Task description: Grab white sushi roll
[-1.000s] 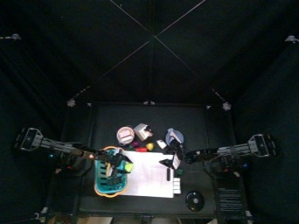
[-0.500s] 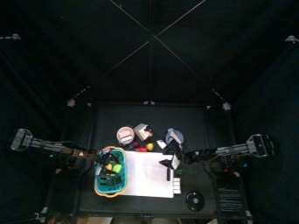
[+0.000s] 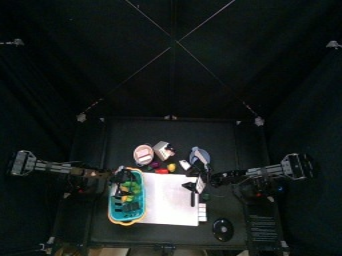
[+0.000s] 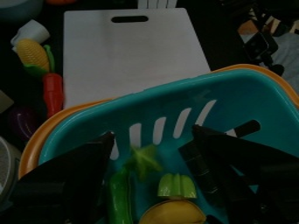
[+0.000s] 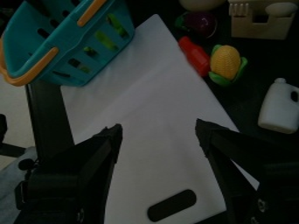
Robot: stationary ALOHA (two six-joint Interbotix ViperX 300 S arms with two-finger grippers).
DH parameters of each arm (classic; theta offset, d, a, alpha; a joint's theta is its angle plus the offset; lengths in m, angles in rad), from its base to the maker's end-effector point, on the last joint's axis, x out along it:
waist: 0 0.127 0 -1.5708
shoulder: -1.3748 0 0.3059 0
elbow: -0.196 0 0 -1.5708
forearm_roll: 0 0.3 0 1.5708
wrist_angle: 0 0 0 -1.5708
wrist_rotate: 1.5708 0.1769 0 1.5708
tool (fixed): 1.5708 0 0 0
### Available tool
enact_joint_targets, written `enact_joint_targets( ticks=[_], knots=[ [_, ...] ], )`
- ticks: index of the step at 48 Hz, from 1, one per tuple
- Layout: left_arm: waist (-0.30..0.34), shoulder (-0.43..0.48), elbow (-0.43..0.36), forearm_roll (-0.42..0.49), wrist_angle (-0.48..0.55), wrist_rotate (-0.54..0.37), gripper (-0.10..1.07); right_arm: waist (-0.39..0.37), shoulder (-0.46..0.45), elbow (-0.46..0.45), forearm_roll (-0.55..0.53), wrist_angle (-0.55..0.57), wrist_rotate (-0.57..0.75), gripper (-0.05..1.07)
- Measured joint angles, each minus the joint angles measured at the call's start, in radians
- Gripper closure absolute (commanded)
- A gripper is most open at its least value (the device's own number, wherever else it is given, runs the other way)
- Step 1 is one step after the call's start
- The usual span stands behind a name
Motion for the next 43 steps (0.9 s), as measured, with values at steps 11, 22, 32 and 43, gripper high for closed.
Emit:
enact_joint_targets(
  ticks=[11,22,32,43],
  knots=[
    [-0.002,0.002,-0.009,-0.017,-0.041,0.000,-0.06,-0.002,0.009,0.000,0.000,0.002,0.000,0.05],
    [0.000,0.021,-0.075,-0.114,-0.110,0.000,-0.06,-0.008,0.011,0.000,0.002,0.015,0.000,0.05],
    [0.002,0.135,-0.160,-0.124,-0.109,0.000,-0.06,-0.009,0.011,0.000,0.002,0.026,0.000,0.05],
    [0.000,0.270,-0.282,-0.060,-0.035,0.000,-0.06,-0.008,0.011,-0.002,0.006,0.034,0.000,0.05]
  ],
)
